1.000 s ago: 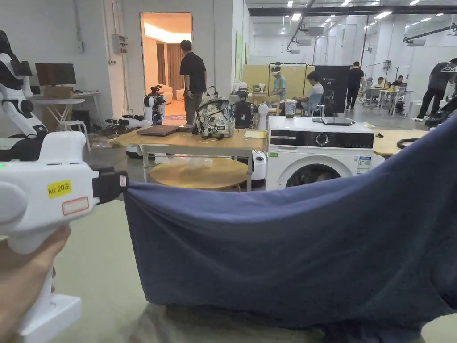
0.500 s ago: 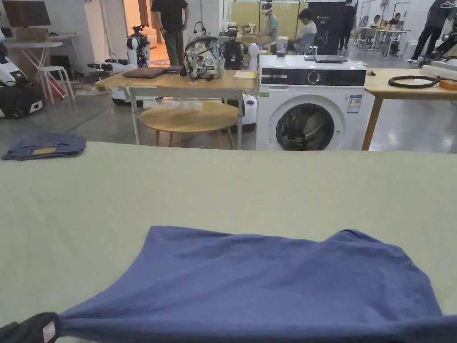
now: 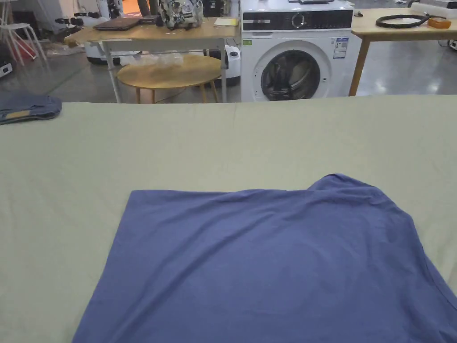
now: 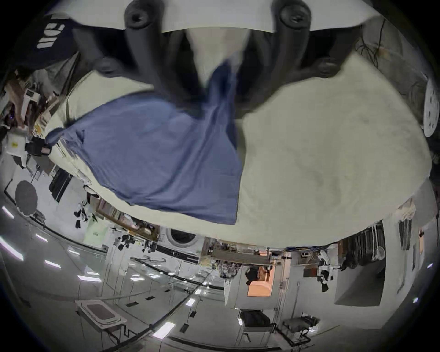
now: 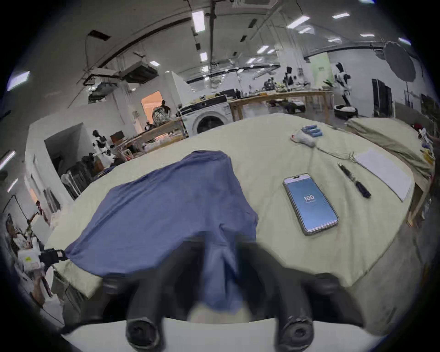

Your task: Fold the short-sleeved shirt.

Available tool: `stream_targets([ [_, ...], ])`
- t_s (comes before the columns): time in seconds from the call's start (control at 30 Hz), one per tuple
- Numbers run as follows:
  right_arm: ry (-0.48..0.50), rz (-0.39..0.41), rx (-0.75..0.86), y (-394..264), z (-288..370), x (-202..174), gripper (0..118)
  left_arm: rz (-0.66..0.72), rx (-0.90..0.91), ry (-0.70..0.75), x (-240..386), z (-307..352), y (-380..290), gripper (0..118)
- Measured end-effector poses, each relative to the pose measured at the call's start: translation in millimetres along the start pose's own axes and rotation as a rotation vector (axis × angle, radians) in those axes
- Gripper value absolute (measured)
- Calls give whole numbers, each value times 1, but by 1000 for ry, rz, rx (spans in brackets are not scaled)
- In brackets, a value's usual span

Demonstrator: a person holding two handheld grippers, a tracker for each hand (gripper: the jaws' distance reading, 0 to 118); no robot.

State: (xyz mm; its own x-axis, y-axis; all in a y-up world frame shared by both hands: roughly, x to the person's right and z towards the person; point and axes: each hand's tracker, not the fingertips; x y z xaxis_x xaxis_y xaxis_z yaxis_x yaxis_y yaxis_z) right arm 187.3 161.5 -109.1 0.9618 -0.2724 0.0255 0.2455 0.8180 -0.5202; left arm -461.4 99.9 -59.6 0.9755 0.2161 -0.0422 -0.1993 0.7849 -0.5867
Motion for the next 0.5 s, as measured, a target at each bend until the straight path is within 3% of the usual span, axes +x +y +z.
stream_targets([
  [0.03, -16, -2, -8, -1, -2, 1, 55, -1, -4, -1, -2, -2, 2, 38],
  [0.07, -28, -4, -20, -3, -2, 2, 77, -5, -9, -15, 3, 0, 8, 44],
  [0.23, -48, 88, 68, 18, 13, -10, 79, -104, 138, -21, 48, 27, 53, 45],
  [0.33, 38, 159, 132, 39, 16, -37, 78, -148, 260, -72, 79, 45, 82, 45],
  [0.37, 74, 171, 143, 45, 14, -46, 74, -152, 274, -93, 89, 50, 91, 45],
  [0.43, 134, 186, 147, 51, 8, -63, 44, -149, 291, -116, 104, 52, 103, 38],
  [0.5, 153, 201, 154, 51, 0, -80, 3, -143, 326, -138, 116, 54, 112, 0],
])
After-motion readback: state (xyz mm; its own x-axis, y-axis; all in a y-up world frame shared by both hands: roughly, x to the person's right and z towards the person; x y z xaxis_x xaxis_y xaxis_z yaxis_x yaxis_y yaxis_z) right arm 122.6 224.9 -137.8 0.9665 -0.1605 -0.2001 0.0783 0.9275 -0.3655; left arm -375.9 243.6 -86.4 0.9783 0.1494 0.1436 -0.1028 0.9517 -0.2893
